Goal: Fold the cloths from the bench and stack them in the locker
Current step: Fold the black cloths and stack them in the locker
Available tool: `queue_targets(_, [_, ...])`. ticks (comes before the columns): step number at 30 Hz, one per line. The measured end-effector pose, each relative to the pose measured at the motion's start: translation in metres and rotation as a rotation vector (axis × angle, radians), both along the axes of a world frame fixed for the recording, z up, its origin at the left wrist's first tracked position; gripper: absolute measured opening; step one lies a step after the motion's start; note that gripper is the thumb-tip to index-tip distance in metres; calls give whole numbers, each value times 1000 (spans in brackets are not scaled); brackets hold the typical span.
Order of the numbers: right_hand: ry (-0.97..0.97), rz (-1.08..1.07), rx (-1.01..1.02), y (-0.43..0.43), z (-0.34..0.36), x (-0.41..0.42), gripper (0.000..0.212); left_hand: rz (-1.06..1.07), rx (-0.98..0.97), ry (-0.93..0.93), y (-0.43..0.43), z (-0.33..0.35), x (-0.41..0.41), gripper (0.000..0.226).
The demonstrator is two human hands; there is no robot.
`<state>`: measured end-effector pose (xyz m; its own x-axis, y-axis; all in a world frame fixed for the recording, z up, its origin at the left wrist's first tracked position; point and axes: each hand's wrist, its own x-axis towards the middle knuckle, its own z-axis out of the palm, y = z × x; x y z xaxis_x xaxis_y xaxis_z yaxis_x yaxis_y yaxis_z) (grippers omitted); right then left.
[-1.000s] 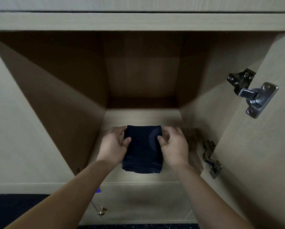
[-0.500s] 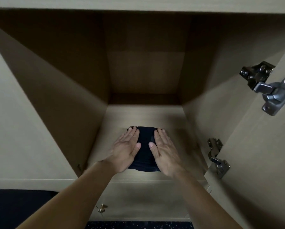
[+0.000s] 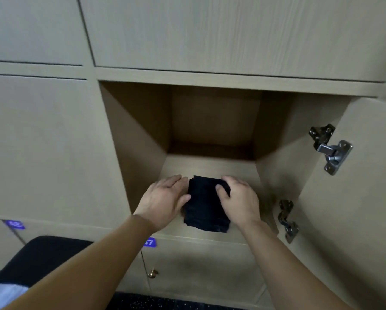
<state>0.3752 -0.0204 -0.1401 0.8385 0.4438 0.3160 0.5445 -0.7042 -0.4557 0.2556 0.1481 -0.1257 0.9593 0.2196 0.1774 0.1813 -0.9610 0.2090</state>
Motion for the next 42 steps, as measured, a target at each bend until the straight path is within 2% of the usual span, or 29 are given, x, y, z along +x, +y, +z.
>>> queue_targets(6, [-28, 86, -4, 3, 52, -68, 45, 140, 60, -21, 1, 40, -89, 59])
queue_targets(12, [-23, 303, -23, 31, 70, -171, 49, 356, 56, -38, 10, 49, -216, 56])
queue_targets(21, [-9, 608, -67, 76, 56, -312, 47, 630, 31, -58, 21, 40, -398, 50])
queue_targets(30, [61, 852, -181, 112, 3, -412, 36, 870, -18, -41, 26, 2, -552, 47])
queue_targets(35, [62, 927, -272, 134, -20, -447, 17, 980, -82, -20, 30, -39, -598, 43])
queue_targets(40, [99, 1000, -286, 160, -31, -472, 12, 992, -135, -29, 41, -65, -608, 30])
queue_targets(42, [101, 1037, -275, 171, -38, -484, 19, 1010, -162, -32, 45, -73, -615, 28])
